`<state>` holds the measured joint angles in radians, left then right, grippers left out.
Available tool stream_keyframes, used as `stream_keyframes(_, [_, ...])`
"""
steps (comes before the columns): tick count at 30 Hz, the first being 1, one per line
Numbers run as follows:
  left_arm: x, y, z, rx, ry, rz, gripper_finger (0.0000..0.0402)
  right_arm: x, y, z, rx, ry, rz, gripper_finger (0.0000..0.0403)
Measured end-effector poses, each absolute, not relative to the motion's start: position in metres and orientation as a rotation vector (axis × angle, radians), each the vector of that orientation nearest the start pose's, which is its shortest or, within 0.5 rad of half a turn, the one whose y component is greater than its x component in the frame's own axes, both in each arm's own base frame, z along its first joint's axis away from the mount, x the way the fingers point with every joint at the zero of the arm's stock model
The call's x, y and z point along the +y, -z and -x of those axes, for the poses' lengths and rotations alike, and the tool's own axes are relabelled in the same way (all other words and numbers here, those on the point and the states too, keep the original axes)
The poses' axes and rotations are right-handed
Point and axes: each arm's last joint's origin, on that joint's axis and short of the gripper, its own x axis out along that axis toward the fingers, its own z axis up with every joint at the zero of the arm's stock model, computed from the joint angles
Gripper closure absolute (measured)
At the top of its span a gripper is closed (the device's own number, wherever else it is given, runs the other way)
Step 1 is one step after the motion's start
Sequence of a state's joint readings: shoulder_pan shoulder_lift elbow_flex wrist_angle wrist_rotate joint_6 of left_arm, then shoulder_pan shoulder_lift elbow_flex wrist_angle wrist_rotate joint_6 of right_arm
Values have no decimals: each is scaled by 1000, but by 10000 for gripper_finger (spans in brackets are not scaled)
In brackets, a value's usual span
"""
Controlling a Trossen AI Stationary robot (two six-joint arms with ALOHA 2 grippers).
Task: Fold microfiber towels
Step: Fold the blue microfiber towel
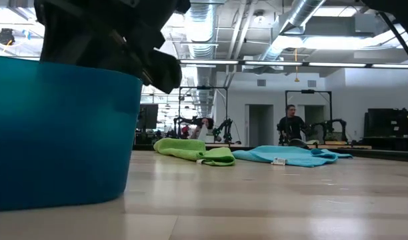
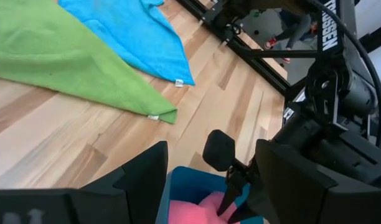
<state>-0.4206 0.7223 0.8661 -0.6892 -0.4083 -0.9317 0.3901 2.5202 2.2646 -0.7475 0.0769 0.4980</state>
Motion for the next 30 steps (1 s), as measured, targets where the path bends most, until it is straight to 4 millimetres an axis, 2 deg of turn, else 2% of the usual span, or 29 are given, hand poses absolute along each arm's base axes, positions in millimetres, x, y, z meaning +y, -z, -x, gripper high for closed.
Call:
stream_keyframes(3, [-45, -325, -130, 449, -213, 699, 165, 200, -181, -496, 1025, -29, -217, 286])
stream_keyframes(5, [-45, -325, -130, 443, -209, 702, 165, 195, -198, -496, 985, -27, -230, 286])
stream_keyframes(9, [-46, -328, -130, 419, -196, 716, 165, 178, -249, -486, 910, -11, -242, 286])
stream_keyframes(13, [-45, -336, -128, 366, -155, 752, 165, 160, -303, -466, 838, -6, -213, 286])
stream_keyframes(17, [-43, -355, -122, 296, -92, 797, 165, 144, -370, -426, 740, 23, -162, 286])
stream_keyframes(21, [-39, -370, -114, 250, -64, 794, 165, 134, -422, -377, 658, 137, -69, 286])
stream_keyframes(27, [-35, -383, -104, 199, -44, 771, 165, 123, -473, -293, 626, 228, -26, 286])
stream_keyframes(30, [-32, -387, -99, 174, -39, 767, 165, 121, -490, -247, 631, 235, -38, 286])
